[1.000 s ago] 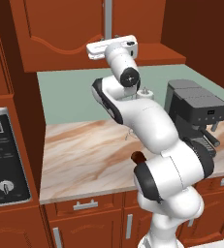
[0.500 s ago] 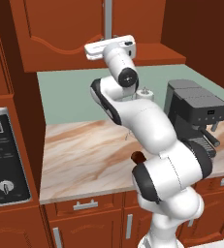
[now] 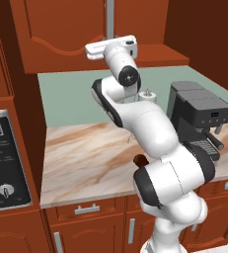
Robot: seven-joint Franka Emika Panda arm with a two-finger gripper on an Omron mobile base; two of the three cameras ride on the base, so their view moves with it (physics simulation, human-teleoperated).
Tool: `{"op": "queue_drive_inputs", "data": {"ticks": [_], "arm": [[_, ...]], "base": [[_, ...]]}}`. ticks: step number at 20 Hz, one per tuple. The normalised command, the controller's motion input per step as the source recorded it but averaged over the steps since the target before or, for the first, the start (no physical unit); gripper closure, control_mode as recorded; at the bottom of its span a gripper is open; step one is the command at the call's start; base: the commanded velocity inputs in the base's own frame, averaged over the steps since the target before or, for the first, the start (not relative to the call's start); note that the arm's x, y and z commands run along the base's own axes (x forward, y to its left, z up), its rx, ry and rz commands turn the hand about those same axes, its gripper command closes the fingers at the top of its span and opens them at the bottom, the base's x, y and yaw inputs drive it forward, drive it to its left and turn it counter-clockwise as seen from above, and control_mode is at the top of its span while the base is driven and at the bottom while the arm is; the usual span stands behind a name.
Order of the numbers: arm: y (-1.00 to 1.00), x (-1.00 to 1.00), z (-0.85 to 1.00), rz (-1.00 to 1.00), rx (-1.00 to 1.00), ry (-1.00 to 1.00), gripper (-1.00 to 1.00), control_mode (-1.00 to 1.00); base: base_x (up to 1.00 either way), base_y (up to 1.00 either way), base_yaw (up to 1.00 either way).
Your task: Retrieve the tupperware from the cabinet, then place the raw meat into the tupperware to avoid contamination.
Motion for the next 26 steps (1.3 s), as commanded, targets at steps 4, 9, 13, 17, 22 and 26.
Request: {"op": "queue_drive_inputs", "data": {"ticks": [4, 9, 13, 17, 22, 26], "arm": [[0.0, 0.09, 0.0, 0.0, 0.0, 0.05, 1.0, -1.0], [0.0, 0.0, 0.0, 0.0, 0.0, 0.09, 1.0, -1.0], [0.0, -0.1, 0.0, 0.0, 0.0, 0.09, 1.0, -1.0], [0.0, -0.17, 0.01, 0.0, 0.0, 0.08, 1.0, -1.0], [0.0, -0.25, 0.02, 0.0, 0.0, 0.07, 1.0, -1.0], [0.03, -0.29, 0.01, 0.0, 0.0, 0.05, 1.0, -1.0]], "base": [[0.0, 0.0, 0.0], [0.0, 0.0, 0.0], [0.0, 0.0, 0.0], [0.0, 0.0, 0.0], [0.0, 0.0, 0.0], [0.0, 0.0, 0.0]]}}
